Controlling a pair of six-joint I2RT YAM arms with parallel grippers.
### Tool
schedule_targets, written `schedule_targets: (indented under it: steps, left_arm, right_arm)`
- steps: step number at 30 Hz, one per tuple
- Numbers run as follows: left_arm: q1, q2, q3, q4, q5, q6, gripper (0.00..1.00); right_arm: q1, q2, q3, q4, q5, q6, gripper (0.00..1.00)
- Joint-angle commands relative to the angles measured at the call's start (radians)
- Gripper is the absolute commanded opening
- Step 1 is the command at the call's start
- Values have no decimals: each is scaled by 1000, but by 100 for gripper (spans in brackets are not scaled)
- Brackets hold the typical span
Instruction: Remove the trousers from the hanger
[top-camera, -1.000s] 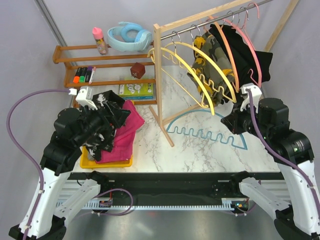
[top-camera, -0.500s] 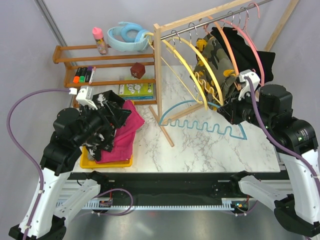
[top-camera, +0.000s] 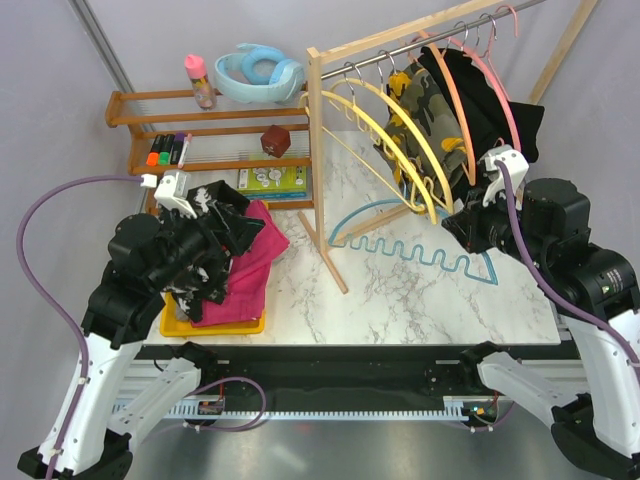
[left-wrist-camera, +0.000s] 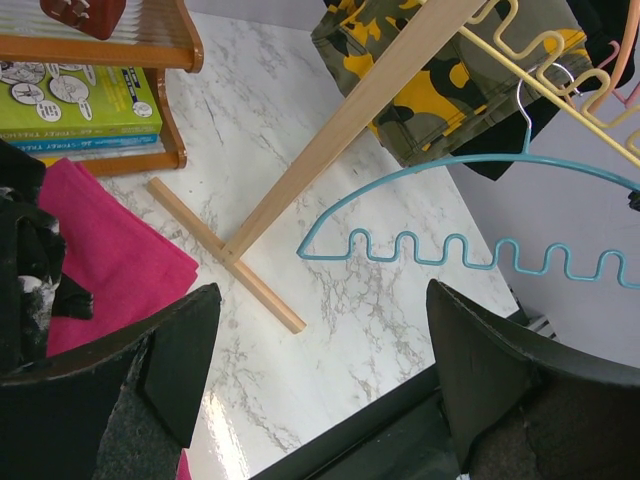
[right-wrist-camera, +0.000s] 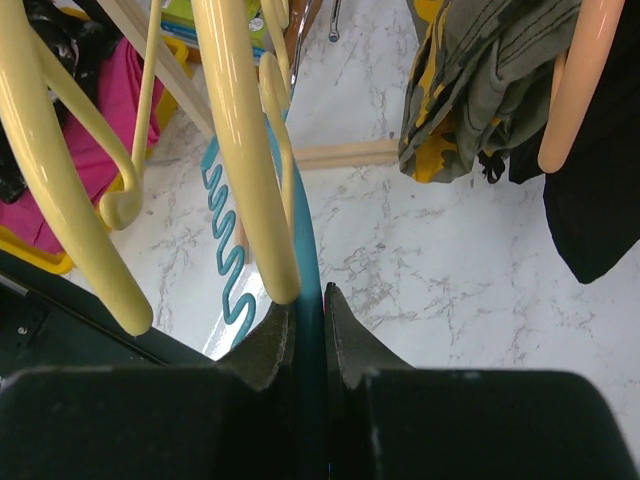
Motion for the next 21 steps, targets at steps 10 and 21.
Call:
schedule_targets:
  steps: [10,21]
  left_arm:
    - [1,-27,-6,39,30,9,89]
    - [3,-23,-14,50,51,-14,89]
  right_arm:
    - [1,-136,-102,57,162,61,0]
    - [2,-89,-44,207,92,-33,0]
